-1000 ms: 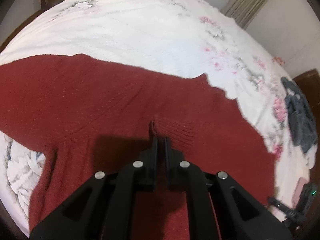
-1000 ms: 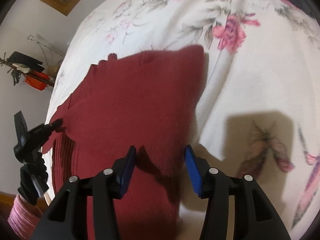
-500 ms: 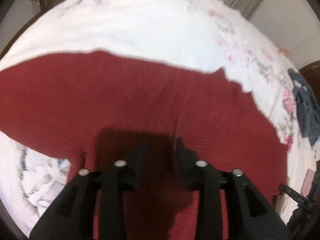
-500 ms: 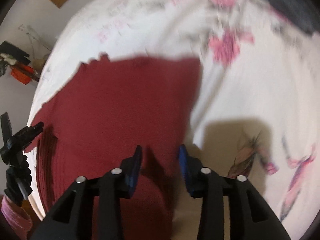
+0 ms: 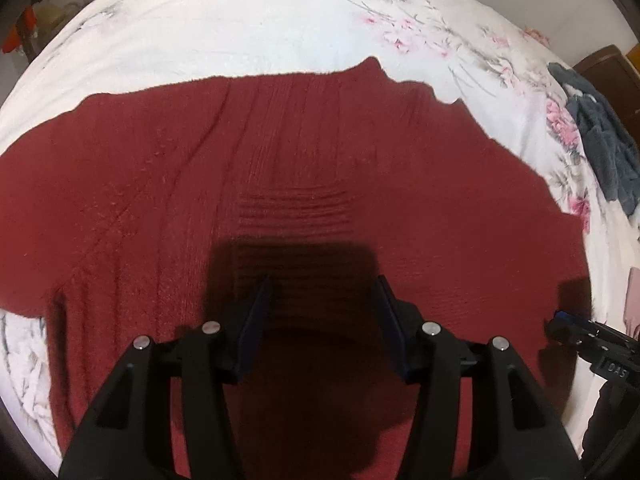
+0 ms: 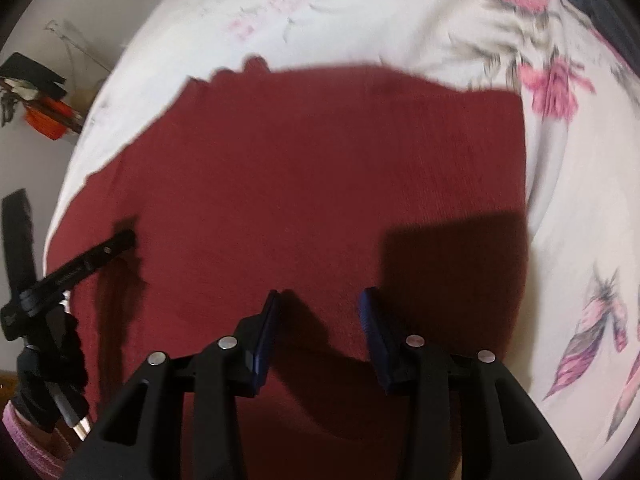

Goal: Fold small clothes

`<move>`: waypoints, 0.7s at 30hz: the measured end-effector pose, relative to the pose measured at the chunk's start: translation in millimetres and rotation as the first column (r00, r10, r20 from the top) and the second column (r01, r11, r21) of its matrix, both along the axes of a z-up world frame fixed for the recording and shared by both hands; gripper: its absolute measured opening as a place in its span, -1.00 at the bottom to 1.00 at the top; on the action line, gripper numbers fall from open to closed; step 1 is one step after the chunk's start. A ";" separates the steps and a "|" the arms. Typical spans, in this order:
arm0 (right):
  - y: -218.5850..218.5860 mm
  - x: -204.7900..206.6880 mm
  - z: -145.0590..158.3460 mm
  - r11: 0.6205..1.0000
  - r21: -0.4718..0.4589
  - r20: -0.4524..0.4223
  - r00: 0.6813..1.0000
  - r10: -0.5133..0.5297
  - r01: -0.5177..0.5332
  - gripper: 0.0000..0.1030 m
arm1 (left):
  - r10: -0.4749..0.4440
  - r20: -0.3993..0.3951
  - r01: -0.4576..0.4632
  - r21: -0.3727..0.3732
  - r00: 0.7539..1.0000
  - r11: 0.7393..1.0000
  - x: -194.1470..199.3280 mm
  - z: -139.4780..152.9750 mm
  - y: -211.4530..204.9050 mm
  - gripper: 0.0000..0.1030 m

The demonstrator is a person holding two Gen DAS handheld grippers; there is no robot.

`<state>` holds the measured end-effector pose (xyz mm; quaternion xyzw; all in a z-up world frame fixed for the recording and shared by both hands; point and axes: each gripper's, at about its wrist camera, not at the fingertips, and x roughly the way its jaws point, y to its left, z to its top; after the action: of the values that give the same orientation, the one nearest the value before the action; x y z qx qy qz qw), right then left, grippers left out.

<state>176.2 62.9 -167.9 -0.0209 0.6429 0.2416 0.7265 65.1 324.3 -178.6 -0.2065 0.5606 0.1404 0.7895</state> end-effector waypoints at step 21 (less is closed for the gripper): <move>89.5 -44.3 46.0 0.989 0.119 0.044 0.996 0.083 -0.088 -0.13 | 0.343 0.047 -0.340 -0.051 0.938 0.939 -155.7 50.7 133.9 0.20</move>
<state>132.0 152.4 -121.9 -0.0090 0.6111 0.3106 0.7280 -90.6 458.2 -127.9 -0.3211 0.4972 0.2577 0.7637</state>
